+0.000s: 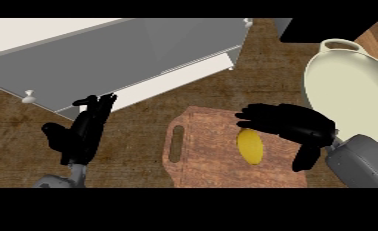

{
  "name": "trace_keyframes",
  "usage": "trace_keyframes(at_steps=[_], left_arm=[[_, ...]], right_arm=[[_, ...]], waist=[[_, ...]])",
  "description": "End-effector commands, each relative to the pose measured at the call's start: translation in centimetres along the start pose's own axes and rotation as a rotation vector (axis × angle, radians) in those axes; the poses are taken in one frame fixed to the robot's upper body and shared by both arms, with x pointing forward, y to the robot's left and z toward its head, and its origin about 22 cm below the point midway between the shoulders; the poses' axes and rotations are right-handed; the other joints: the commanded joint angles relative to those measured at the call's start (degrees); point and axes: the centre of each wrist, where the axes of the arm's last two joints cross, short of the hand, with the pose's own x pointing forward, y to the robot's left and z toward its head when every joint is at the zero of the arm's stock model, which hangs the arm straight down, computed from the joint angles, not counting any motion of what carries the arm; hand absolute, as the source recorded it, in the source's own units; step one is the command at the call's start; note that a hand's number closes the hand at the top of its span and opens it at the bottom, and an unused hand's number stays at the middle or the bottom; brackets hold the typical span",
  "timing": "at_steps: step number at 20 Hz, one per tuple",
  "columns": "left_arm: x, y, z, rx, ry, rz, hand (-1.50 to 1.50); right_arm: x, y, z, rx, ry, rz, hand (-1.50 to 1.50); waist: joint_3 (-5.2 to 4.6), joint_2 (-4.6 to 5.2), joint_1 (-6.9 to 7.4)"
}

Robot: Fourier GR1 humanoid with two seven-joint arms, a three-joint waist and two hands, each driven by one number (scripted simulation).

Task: Pick the lemon from the cutting board and place it in the pot

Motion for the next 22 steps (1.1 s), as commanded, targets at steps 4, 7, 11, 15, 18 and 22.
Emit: trace_keyframes(at_steps=[4, 7, 11, 15, 18, 22], left_arm=[[6.8, 1.8, -2.7, 0.095, -0.278, -0.003, 0.00], [7.2, 2.8, -3.4, 0.101, -0.282, -0.001, 0.00], [6.7, 1.9, -4.1, 0.118, -0.278, 0.007, 0.00], [7.2, 1.7, -3.7, 0.102, -0.276, 0.003, 0.00], [7.1, 1.4, -3.6, 0.088, -0.268, 0.014, 0.00], [6.5, 1.2, -3.7, 0.093, -0.279, 0.014, 0.00]], right_arm=[[0.1, 2.1, -2.7, 0.013, 0.056, 0.001, -1.50], [0.2, 3.2, -3.6, -0.003, 0.043, 0.002, -1.50], [0.5, 4.5, -4.1, 0.023, 0.019, 0.008, -1.50], [0.7, 6.4, -4.9, 0.031, 0.012, -0.017, -1.50], [1.4, 7.3, -6.1, 0.058, -0.064, 0.021, 1.50], [1.6, 6.1, -7.2, 0.026, -0.162, 0.094, 1.50]], waist=[[0.93, -0.60, 0.99], [0.92, -0.48, 0.61], [0.90, -0.42, -0.22], [0.96, -0.54, -0.07], [0.96, -0.55, 0.18], [0.94, -0.43, 0.23]])
